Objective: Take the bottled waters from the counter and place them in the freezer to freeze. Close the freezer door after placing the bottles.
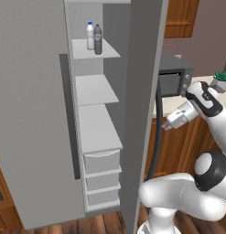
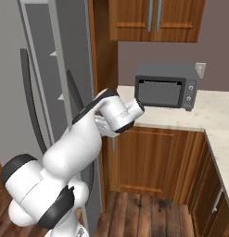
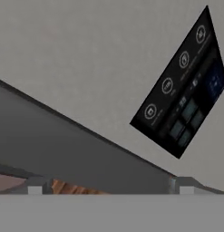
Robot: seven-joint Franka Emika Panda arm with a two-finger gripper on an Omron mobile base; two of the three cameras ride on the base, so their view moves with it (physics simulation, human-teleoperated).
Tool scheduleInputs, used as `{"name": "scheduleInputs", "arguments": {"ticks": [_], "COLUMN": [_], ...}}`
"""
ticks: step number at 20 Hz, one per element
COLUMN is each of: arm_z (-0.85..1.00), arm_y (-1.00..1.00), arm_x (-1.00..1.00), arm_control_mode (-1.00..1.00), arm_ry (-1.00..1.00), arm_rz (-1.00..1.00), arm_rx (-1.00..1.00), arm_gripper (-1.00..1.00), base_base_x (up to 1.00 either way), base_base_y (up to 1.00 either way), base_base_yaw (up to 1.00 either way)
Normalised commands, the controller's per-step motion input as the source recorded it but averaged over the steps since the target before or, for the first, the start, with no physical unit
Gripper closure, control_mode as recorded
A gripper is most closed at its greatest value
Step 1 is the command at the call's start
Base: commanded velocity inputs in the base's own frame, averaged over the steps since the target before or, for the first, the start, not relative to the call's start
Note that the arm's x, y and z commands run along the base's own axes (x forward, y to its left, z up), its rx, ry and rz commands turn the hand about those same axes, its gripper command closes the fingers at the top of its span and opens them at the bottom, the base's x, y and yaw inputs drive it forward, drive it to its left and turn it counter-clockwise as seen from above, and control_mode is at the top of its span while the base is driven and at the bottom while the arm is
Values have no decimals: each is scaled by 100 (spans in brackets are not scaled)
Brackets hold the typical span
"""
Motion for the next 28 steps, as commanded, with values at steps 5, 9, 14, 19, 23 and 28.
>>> {"name": "scheduleInputs", "arguments": {"ticks": [5,9,14,19,23,28], "arm_z": [0,0,0,0,0,0], "arm_y": [12,24,56,78,73,66], "arm_x": [40,3,-27,-5,0,10], "arm_control_mode": [-100,-100,-100,-100,-100,-100], "arm_ry": [-5,-14,-20,-11,0,-3], "arm_rz": [3,1,-1,-1,0,-1], "arm_rx": [0,0,-2,-6,-4,-5], "arm_gripper": [-100,-100,-100,-100,-100,-100], "base_base_x": [0,0,0,0,0,0], "base_base_y": [0,0,0,0,0,0], "base_base_yaw": [0,0,0,0,0,0]}}
